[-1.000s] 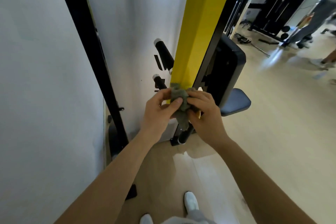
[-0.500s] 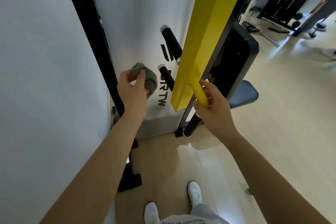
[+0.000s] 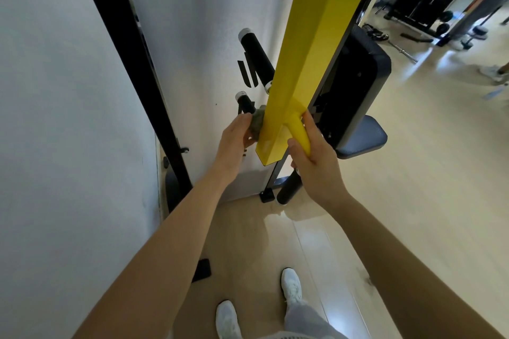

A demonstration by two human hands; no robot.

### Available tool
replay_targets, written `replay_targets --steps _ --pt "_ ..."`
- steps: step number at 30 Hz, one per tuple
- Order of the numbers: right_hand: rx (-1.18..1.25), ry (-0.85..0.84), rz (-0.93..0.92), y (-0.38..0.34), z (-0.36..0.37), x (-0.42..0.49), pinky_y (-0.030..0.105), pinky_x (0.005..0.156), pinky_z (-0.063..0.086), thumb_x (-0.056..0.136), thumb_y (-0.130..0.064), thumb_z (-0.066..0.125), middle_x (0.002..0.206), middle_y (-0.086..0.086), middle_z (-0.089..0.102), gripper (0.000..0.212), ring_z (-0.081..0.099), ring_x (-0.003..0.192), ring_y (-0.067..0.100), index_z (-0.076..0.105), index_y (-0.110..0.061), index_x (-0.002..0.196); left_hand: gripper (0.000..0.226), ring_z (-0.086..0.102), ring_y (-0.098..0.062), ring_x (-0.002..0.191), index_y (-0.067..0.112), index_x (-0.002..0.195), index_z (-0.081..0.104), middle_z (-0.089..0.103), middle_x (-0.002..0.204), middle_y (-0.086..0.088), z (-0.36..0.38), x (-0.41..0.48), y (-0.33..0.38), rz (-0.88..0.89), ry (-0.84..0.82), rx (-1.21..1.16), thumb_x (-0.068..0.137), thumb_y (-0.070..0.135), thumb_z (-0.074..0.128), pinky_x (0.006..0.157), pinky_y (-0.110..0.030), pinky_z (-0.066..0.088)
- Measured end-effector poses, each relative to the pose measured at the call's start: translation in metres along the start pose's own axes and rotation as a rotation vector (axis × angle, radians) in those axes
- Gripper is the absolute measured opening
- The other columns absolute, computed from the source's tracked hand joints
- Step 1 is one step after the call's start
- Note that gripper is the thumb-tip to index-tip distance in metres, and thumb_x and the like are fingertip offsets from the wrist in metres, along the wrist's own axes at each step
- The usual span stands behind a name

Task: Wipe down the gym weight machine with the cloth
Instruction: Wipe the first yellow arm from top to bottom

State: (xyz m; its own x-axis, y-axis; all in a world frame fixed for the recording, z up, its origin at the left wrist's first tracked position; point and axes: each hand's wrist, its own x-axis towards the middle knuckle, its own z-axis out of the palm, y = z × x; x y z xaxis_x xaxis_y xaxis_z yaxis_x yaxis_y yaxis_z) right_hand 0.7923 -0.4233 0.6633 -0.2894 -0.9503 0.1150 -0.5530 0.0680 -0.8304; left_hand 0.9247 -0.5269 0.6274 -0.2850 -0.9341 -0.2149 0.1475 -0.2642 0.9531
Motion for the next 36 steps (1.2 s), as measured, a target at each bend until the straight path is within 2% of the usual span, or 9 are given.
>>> replay_targets --steps 4,8,13,17,21,26,30,33,36 --pt "0.015 0.014 -0.005 0.002 0.0 0.001 0.026 0.084 0.054 0.095 -0.05 0.037 0.125 -0.002 0.055 0.073 0.058 0.089 0.009 0.013 -0.025 0.159 0.021 0.062 -0.026 0.1 0.014 0.091 0.057 0.062 0.104 -0.014 -0.011 0.001 -0.004 0.075 -0.102 0.036 0.107 0.021 0.046 0.103 -0.048 0.052" --pt "0.022 0.023 -0.007 0.006 0.001 0.004 0.02 0.076 0.053 0.103 -0.036 0.043 0.109 -0.011 0.055 0.065 0.059 0.083 0.008 0.015 -0.024 0.16 0.011 0.064 -0.029 0.102 0.011 0.098 0.062 0.065 0.107 -0.017 -0.013 0.0 0.0 0.223 -0.147 -0.005 0.102 0.006 0.054 0.101 -0.048 0.054" --pt "0.039 0.036 -0.013 0.008 0.0 0.005 0.033 0.08 0.056 0.104 -0.034 0.045 0.107 -0.003 0.056 0.064 0.058 0.085 0.014 0.016 -0.022 0.16 0.023 0.067 -0.022 0.107 0.016 0.111 0.058 0.067 0.115 -0.006 -0.002 0.002 0.018 0.356 -0.157 -0.05 0.096 -0.001 0.062 0.095 -0.04 0.057" --pt "0.027 0.043 -0.017 0.011 -0.003 0.007 0.037 0.081 0.059 0.104 -0.036 0.045 0.108 -0.005 0.055 0.064 0.059 0.086 0.015 0.017 -0.022 0.16 0.022 0.067 -0.024 0.109 0.019 0.105 0.06 0.068 0.119 -0.008 -0.003 0.005 0.007 0.342 -0.161 0.101 0.092 0.005 0.07 0.097 -0.047 0.057" --pt "-0.015 0.069 -0.027 0.011 -0.007 0.01 0.038 0.082 0.06 0.104 -0.034 0.044 0.113 -0.013 0.055 0.062 0.062 0.089 0.014 0.018 -0.022 0.159 0.016 0.067 -0.02 0.107 0.012 0.099 0.066 0.069 0.121 -0.001 0.001 0.002 -0.032 0.32 -0.054 0.223 0.087 0.009 0.077 0.096 -0.042 0.058" --pt "-0.046 0.088 -0.034 0.016 -0.011 0.012 0.037 0.073 0.061 0.105 -0.032 0.045 0.118 -0.005 0.056 0.06 0.061 0.08 0.014 0.018 -0.023 0.159 0.019 0.065 -0.016 0.099 0.012 0.09 0.066 0.067 0.108 0.014 0.018 -0.002 -0.081 0.295 0.121 0.28 0.081 0.012 0.083 0.086 -0.028 0.055" --pt "-0.073 0.09 -0.047 0.019 -0.014 0.015 0.036 0.069 0.06 0.106 -0.032 0.044 0.119 0.001 0.059 0.06 0.062 0.077 0.016 0.018 -0.022 0.159 0.021 0.07 -0.019 0.091 0.026 0.086 0.062 0.071 0.101 -0.003 0.03 -0.006 -0.104 0.176 0.186 0.238 0.08 0.022 0.081 0.082 -0.038 0.058" --pt "-0.066 0.093 -0.051 0.021 -0.014 0.017 0.037 0.074 0.061 0.105 -0.035 0.045 0.125 0.007 0.059 0.062 0.062 0.084 0.017 0.018 -0.022 0.16 0.021 0.069 -0.021 0.085 0.028 0.086 0.064 0.07 0.096 0.001 0.038 -0.009 -0.101 0.294 0.293 0.237 0.075 0.028 0.082 0.076 -0.047 0.06" --pt "-0.066 0.092 -0.045 0.022 -0.014 0.016 0.044 0.082 0.06 0.102 -0.041 0.044 0.131 0.009 0.057 0.065 0.063 0.095 0.025 0.018 -0.024 0.159 0.024 0.066 -0.014 0.085 0.015 0.084 0.063 0.066 0.098 0.0 0.048 -0.01 -0.086 0.477 0.361 0.296 0.076 0.014 0.087 0.074 -0.034 0.06"
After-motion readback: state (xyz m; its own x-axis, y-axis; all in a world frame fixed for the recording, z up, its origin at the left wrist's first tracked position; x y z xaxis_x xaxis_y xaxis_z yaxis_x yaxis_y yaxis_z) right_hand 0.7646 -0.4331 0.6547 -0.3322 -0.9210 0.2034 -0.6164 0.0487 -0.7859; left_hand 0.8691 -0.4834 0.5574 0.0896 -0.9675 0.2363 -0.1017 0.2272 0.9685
